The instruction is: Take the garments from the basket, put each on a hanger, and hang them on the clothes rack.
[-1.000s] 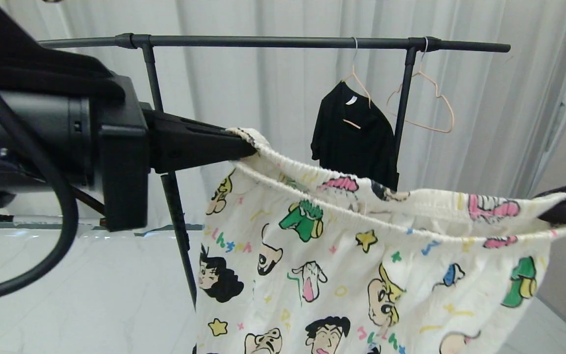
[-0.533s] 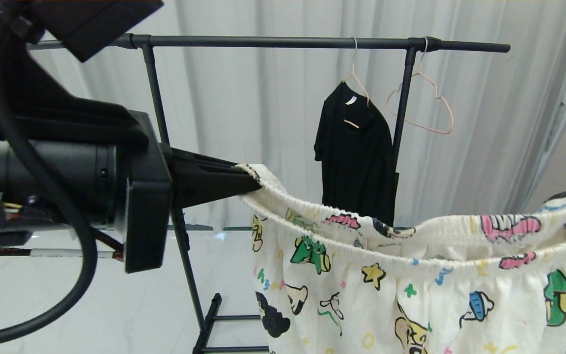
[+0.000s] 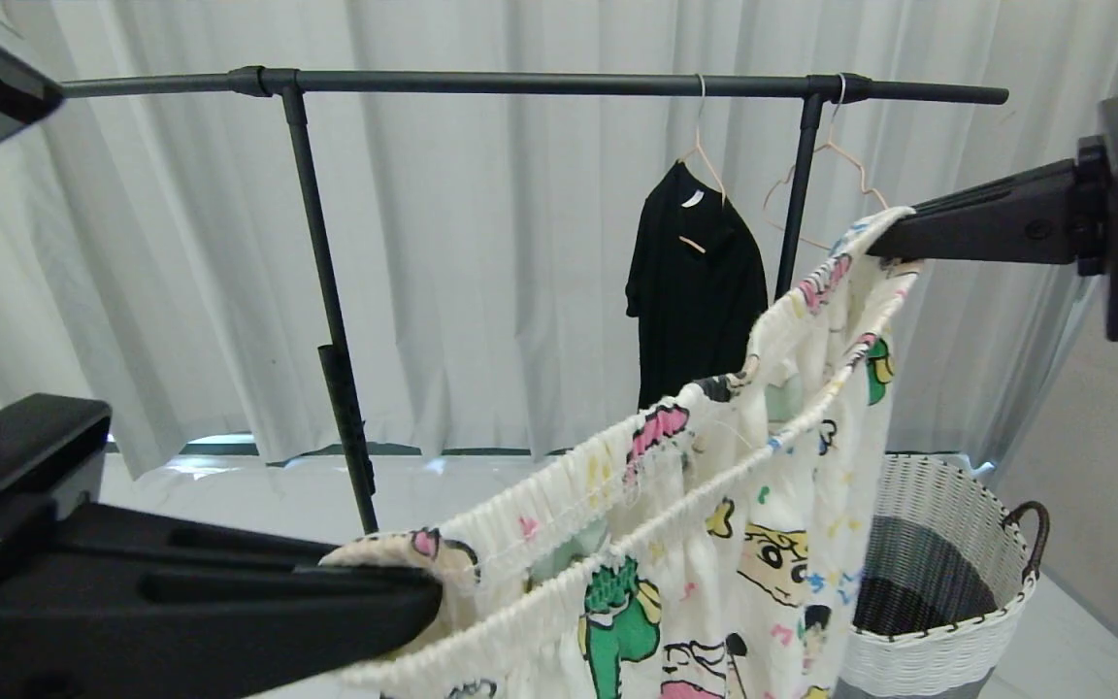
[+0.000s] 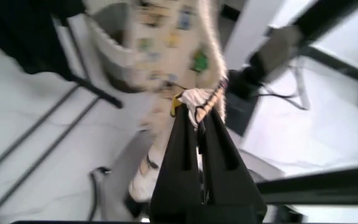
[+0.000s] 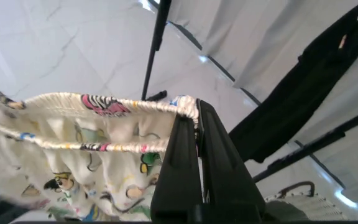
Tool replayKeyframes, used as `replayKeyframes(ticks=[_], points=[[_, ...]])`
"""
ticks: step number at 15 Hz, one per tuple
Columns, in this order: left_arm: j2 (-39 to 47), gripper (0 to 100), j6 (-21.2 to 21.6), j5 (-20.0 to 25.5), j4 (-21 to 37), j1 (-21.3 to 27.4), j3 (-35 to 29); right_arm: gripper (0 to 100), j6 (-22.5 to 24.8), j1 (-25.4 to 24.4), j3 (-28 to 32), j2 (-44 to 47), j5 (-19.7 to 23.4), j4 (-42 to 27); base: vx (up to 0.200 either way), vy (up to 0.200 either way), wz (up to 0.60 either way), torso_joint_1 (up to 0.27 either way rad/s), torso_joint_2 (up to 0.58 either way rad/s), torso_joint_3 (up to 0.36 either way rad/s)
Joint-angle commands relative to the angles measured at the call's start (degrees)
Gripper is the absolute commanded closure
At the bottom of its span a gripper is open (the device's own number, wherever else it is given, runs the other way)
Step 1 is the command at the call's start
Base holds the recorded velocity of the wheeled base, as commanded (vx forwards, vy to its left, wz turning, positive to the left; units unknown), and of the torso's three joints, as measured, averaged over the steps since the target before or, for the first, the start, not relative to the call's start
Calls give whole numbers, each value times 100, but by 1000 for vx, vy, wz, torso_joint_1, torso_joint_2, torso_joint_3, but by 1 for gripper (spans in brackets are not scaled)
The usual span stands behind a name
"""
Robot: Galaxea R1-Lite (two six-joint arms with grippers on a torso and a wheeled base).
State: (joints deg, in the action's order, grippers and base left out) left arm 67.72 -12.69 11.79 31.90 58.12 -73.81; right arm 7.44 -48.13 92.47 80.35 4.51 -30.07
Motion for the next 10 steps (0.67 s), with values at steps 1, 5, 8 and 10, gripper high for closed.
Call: replayKeyframes(ticks=[1,5,8,10], points=[[-206,100,-58,-10,18,243,25,100,3,14,114,332,15,10,0,0,0,0,0,0],[-136,100,241,-335,79,164,130,100,3,58,70,253,-56,-148,0,0,0,0,0,0],[514,100,1533,-1381,35,-688,139,100,3,172,61,-265,-240,-1326,0,0,0,0,0,0],[892,100,1550,-1486,-387,-855,-151,100,3,172,-44,-503,-249,-1589,0,0,0,0,0,0]])
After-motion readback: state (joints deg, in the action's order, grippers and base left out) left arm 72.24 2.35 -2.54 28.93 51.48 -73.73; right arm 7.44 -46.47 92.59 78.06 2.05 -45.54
